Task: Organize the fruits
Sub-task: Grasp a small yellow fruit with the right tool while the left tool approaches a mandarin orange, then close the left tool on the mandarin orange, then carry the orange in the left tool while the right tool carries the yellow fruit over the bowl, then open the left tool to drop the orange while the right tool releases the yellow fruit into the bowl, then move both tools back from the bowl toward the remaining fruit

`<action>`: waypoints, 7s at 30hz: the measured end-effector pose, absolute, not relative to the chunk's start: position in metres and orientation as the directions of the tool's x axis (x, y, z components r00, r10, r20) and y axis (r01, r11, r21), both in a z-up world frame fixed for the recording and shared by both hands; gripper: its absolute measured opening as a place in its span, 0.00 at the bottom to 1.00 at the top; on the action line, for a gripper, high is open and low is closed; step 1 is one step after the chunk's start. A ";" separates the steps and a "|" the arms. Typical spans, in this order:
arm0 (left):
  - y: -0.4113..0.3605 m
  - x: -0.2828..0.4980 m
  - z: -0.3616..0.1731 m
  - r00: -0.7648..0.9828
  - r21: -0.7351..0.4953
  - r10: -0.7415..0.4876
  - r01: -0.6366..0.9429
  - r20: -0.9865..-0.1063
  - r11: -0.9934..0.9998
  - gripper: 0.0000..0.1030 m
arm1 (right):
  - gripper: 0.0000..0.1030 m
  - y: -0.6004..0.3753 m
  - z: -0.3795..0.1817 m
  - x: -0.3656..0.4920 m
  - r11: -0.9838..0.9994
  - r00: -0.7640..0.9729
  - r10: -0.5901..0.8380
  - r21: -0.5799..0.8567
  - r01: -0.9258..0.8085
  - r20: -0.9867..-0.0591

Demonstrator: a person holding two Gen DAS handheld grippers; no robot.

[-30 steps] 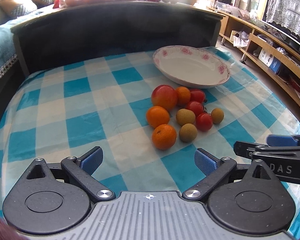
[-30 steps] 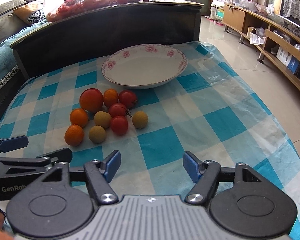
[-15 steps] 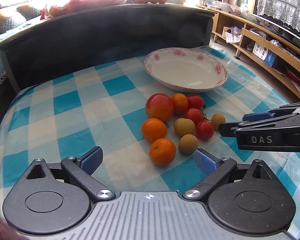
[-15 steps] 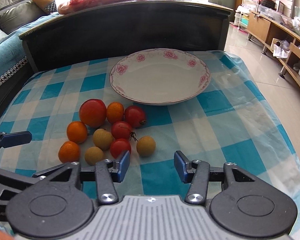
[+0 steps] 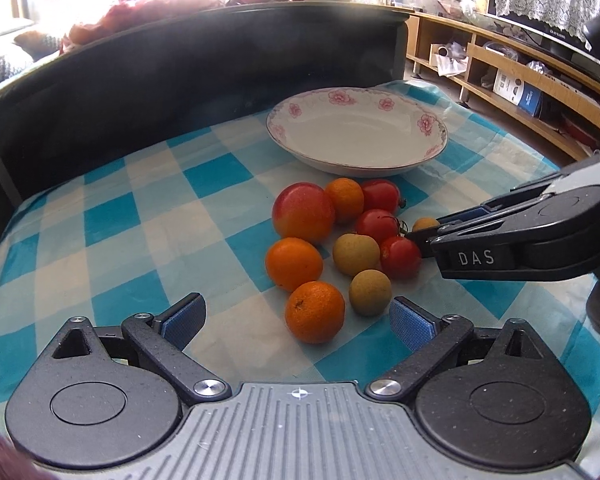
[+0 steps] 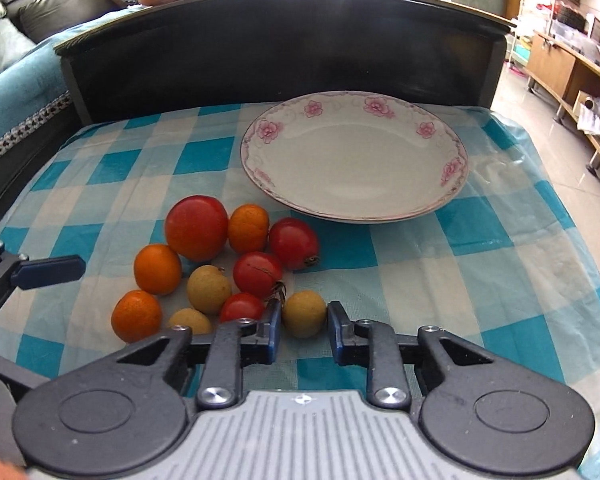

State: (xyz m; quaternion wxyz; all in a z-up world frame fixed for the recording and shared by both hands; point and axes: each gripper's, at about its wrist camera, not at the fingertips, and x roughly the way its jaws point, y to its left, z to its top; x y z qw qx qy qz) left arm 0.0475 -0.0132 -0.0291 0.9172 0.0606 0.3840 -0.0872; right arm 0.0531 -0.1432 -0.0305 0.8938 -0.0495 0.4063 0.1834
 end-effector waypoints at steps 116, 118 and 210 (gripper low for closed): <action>-0.042 0.165 0.007 0.618 -0.055 -0.249 0.314 -0.746 0.948 0.37 | 0.27 -0.173 0.013 0.132 0.955 0.611 0.262 0.110 -0.275 -0.747; -0.043 0.169 0.005 0.617 -0.055 -0.247 0.313 -0.747 0.948 0.37 | 0.27 -0.174 0.011 0.136 0.955 0.609 0.261 0.110 -0.274 -0.749; -0.001 0.106 0.008 0.609 -0.047 -0.199 0.257 -0.768 0.965 0.63 | 0.30 -0.153 -0.007 0.070 0.936 0.525 0.330 0.200 -0.290 -0.784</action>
